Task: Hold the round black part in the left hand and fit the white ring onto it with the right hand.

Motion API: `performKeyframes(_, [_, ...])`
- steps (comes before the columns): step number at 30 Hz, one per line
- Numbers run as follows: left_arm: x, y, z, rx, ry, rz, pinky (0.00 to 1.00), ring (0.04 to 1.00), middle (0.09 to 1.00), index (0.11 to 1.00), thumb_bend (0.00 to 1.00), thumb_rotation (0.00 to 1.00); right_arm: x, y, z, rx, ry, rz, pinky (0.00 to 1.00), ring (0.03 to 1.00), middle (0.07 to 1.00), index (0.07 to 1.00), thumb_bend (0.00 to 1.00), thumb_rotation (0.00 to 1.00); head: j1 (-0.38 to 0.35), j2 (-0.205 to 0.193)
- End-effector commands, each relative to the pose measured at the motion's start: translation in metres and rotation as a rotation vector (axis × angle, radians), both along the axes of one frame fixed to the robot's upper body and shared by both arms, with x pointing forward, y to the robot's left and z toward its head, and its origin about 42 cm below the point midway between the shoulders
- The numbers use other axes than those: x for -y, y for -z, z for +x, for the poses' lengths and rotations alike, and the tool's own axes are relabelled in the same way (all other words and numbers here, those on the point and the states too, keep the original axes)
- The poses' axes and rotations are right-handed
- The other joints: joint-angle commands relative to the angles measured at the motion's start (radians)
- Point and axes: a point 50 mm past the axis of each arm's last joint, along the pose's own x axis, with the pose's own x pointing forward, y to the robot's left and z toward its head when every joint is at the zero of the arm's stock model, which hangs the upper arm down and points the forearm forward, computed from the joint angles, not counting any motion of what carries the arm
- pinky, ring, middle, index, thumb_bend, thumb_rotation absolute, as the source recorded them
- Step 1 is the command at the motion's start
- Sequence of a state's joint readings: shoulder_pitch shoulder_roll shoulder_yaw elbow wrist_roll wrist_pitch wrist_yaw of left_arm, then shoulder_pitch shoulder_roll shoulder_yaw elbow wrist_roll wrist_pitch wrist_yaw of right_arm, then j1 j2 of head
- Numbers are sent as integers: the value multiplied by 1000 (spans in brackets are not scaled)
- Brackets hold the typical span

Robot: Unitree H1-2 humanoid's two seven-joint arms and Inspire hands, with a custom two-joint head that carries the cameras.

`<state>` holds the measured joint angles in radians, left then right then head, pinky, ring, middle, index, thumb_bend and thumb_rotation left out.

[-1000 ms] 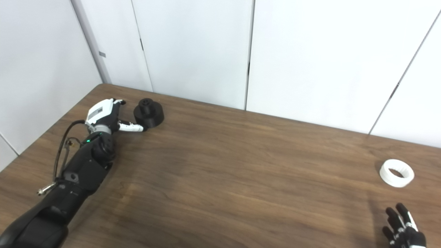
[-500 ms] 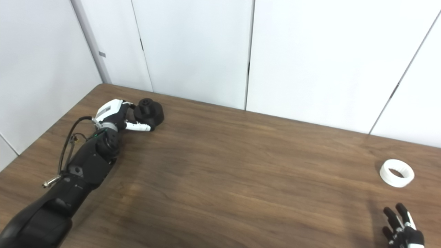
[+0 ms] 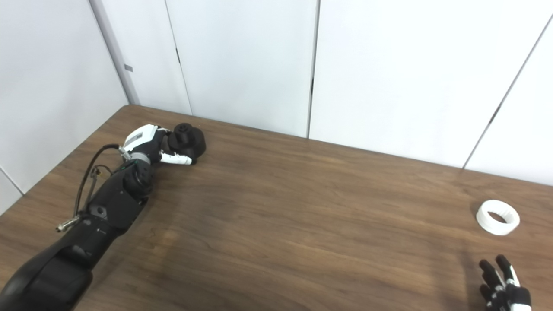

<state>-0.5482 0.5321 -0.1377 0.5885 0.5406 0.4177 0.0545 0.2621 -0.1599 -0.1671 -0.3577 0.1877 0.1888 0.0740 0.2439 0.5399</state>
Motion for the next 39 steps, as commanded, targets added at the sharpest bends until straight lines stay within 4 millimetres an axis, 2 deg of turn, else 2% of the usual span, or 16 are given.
performKeyframes(1, [-1,-36,19,101,7,36,1000,1000,999,855,1000,402,-3,-13,3,64,-13,4,1000,973,926,981,724,1000,0,1])
performKeyframes(10, [4,-34,24,110,11,24,1000,1000,997,843,1000,365,-5,-13,2,59,-10,-4,1000,970,921,977,709,1000,-3,3])
performKeyframes(24, [11,-36,32,121,18,17,1000,1000,983,836,1000,375,-7,-14,0,54,-6,-6,1000,975,929,993,700,1000,-9,9])
performKeyframes(39, [15,-37,41,122,5,-4,1000,1000,979,822,1000,339,-8,-14,-1,47,-8,-6,1000,985,934,1000,685,1000,-11,14])
